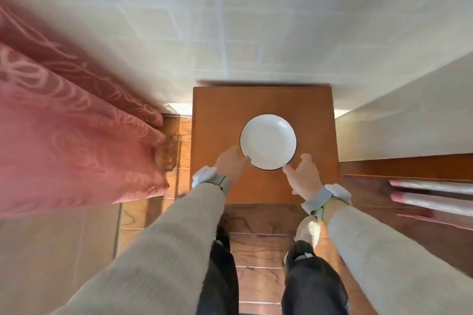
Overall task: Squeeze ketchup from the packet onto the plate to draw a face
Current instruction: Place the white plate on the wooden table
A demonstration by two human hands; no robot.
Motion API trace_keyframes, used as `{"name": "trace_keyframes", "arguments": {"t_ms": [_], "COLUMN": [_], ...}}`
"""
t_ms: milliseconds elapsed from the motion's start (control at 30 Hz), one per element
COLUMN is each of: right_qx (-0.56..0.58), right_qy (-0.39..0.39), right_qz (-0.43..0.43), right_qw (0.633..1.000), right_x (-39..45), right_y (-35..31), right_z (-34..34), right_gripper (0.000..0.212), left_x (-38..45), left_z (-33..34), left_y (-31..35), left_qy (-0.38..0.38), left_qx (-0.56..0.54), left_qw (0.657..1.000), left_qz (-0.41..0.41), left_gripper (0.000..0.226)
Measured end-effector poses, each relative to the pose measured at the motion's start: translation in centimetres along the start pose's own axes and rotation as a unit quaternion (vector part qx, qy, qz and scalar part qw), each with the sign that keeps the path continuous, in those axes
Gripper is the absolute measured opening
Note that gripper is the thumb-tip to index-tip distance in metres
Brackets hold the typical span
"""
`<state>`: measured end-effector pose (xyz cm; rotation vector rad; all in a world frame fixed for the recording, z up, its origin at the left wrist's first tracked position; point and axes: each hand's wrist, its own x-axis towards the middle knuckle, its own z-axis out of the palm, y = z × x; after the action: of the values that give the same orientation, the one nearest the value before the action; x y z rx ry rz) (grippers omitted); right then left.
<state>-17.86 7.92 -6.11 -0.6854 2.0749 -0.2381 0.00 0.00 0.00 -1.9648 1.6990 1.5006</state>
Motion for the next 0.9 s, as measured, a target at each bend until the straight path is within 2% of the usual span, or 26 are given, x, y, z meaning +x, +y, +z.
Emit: {"name": "trace_keyframes", "arguments": {"t_ms": [100,200,367,667,900], "right_qx": [0.073,0.109,0.188,0.252,0.275], "right_qy": [0.080,0.122,0.120,0.099,0.098], "right_qz": [-0.035,-0.082,-0.120,-0.228,-0.246], "right_qw": [0.994,0.983,0.967,0.935,0.924], "right_x": [1.7,3.6,4.2,0.2,-2.5], "right_y": [0.5,1.9,3.0,5.4,9.9], "right_z": [2.1,3.5,3.4,2.4,4.7], "right_gripper": [0.075,0.046,0.029,0.026,0.026], "left_x": [3.6,7.8,9.9,4.7,1.7], "left_z": [3.5,6.9,8.5,10.2,12.9], "left_y": [-1.6,-3.6,-4.7,-6.4,-9.5], "left_qy": [0.046,0.094,0.177,0.218,0.205], "left_qx": [-0.063,-0.086,-0.109,-0.200,-0.203], "left_qw": [0.997,0.992,0.977,0.948,0.943], "left_qz": [0.015,0.023,0.056,0.114,0.165], "left_gripper": [0.030,0.033,0.023,0.022,0.020]}}
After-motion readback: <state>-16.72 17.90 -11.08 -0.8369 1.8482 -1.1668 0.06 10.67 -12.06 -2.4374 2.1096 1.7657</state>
